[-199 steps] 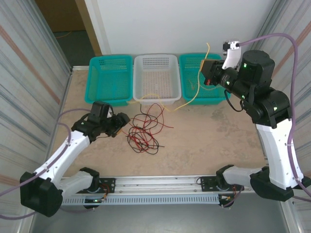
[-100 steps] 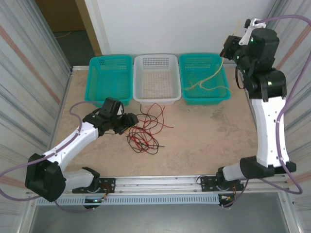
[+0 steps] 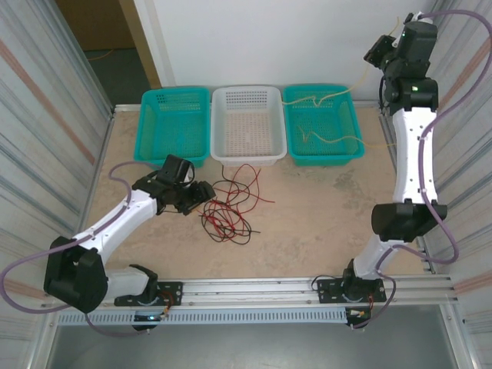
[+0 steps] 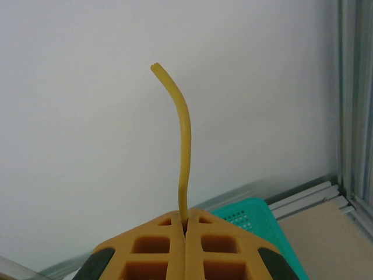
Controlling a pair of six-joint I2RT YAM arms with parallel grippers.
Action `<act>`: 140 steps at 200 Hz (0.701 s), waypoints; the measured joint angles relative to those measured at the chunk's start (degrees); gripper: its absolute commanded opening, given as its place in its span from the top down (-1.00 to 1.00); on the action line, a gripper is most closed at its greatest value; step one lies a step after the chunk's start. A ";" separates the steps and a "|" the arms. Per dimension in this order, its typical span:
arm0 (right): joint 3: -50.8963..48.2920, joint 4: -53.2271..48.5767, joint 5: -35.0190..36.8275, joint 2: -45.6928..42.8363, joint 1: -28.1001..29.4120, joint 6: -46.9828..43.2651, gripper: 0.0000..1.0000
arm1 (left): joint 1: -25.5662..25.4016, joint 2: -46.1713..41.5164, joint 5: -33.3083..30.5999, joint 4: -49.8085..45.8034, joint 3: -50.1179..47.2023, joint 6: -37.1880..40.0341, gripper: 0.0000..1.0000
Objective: Untangle the cables
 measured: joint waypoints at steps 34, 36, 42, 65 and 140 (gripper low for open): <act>-12.04 8.85 -5.73 1.99 -1.29 4.02 1.00 | 1.09 0.48 0.52 0.59 -1.09 0.00 -0.18; -12.96 9.53 -6.08 2.08 -1.49 4.31 1.00 | 1.09 0.48 0.52 0.68 -1.16 0.00 -0.18; -15.74 11.50 -6.86 2.32 -2.08 5.66 1.00 | 1.09 0.48 0.68 1.03 -1.57 0.00 -0.18; -22.91 16.04 -7.91 3.32 -4.02 9.03 1.00 | 1.09 0.42 1.16 1.95 -3.39 -0.02 -0.18; -37.97 24.63 -0.66 -4.22 -5.27 11.54 1.00 | 1.14 0.17 1.84 3.02 -4.94 -0.07 -0.18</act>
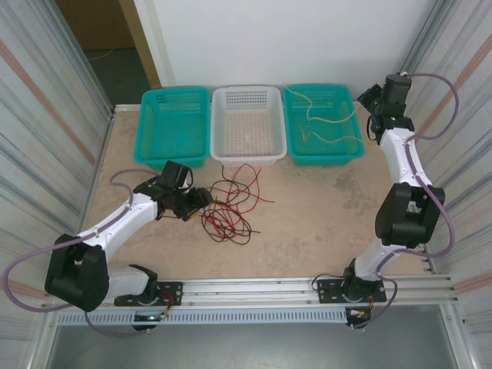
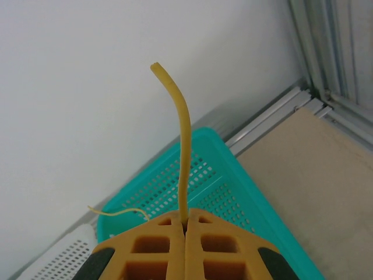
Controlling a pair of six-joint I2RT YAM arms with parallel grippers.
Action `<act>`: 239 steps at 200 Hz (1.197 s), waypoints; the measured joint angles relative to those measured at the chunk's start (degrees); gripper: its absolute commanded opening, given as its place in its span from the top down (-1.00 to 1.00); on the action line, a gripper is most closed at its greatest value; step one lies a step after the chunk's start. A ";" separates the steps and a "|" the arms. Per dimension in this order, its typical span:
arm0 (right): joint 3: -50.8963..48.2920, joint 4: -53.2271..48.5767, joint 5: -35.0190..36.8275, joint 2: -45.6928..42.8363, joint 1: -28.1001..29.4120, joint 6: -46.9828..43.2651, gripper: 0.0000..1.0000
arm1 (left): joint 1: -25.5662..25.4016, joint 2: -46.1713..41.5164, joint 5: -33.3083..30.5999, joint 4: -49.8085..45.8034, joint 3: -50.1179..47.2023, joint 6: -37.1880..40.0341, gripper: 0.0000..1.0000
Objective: Untangle the cables
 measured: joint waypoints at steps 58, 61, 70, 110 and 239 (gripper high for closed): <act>-0.96 -0.90 0.17 -0.46 -0.66 -0.57 0.31 | 0.33 0.00 0.17 0.46 -0.26 -0.50 -0.27; -1.11 -1.16 0.02 -0.46 -0.61 -0.94 0.20 | 0.33 0.00 0.20 0.63 -0.39 -0.59 -0.28; -1.40 -1.99 -0.15 -0.46 -0.46 -1.31 -0.08 | 0.35 0.00 0.20 1.07 -0.81 -0.70 -0.31; -1.40 -7.85 0.83 -0.79 0.92 -3.69 -0.40 | 0.33 0.26 0.20 1.33 -1.18 -1.27 -0.36; -11.30 -31.30 -1.03 -20.79 33.75 -9.27 -0.28 | 1.73 7.72 2.95 5.42 -1.25 -4.33 0.00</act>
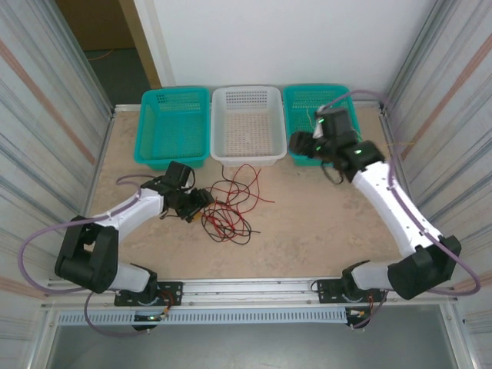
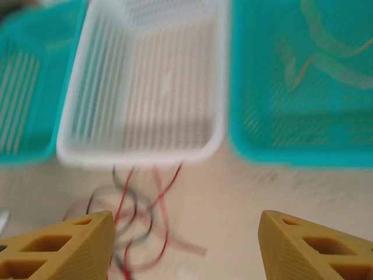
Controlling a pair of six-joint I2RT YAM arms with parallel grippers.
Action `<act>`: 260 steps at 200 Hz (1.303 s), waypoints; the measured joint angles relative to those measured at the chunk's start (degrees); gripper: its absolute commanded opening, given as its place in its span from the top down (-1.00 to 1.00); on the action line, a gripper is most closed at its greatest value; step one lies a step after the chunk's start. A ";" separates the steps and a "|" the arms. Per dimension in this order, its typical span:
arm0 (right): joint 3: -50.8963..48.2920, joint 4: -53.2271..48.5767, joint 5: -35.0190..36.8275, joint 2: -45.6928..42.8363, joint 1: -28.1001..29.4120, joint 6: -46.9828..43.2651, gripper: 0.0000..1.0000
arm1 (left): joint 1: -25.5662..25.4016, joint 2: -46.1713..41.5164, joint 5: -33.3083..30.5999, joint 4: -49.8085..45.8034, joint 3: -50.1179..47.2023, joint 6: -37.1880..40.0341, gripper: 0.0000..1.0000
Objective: Untangle the cables
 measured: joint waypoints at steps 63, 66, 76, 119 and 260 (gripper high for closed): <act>-7.69 5.57 -4.66 13.88 11.04 8.63 0.04 | -3.98 1.42 0.87 1.97 -0.11 -0.92 0.27; -7.61 5.90 -4.81 14.80 11.04 8.68 0.05 | -4.24 1.42 0.90 1.97 -0.11 -1.09 0.28; -7.13 6.80 -5.03 17.66 11.04 9.49 0.10 | -4.87 1.42 0.90 2.01 -0.20 -1.31 0.28; -5.05 9.09 -5.66 27.08 11.02 10.10 0.14 | -5.31 -0.85 0.76 1.62 -1.09 -1.79 0.12; 0.11 7.32 -2.82 33.73 12.72 8.31 1.00 | -3.54 -8.68 -5.79 -9.51 4.26 6.03 -0.09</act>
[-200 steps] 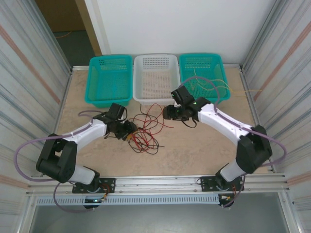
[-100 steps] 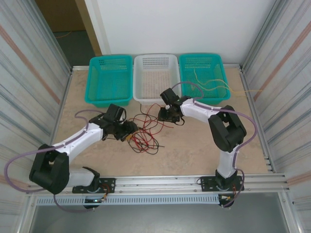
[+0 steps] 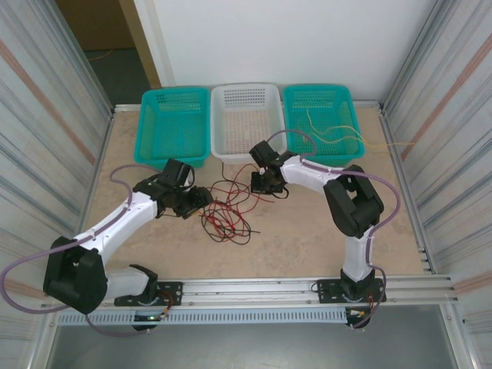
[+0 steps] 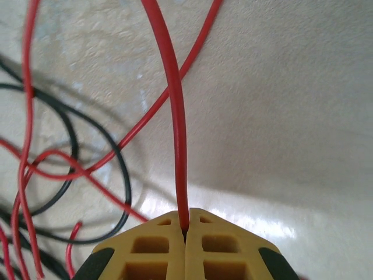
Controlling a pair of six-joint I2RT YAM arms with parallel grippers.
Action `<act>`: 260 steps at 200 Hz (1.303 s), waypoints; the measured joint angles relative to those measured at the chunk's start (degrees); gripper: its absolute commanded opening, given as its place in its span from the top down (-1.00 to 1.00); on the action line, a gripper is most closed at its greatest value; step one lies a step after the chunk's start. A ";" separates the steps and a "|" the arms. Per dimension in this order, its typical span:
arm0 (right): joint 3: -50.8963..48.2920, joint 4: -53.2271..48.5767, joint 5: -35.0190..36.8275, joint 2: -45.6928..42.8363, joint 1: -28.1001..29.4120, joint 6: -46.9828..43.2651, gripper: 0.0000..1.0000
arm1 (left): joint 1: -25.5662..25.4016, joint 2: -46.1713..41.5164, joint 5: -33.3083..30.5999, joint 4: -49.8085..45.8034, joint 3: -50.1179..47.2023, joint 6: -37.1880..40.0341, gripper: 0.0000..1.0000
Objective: Untangle the cables
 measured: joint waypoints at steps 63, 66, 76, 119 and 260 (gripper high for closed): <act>0.07 -9.81 9.90 -21.18 9.66 -2.16 1.00 | 0.00 -0.74 -0.70 -1.40 1.73 1.79 -0.07; 0.63 -10.40 10.29 -21.86 9.88 -2.23 1.00 | 0.00 -0.74 -0.70 -1.44 1.95 1.81 -0.07; 3.28 -12.55 11.74 -23.61 10.16 -2.60 1.00 | -0.17 -0.74 -1.03 -1.51 2.71 1.95 -0.07; 23.04 -18.38 15.39 -23.96 7.23 -6.67 1.00 | -0.66 -0.17 -1.77 -1.49 4.42 2.43 -0.08; 58.40 -23.23 3.32 18.71 -12.22 -12.87 0.41 | -0.48 5.99 -9.81 -7.63 10.19 5.01 -0.19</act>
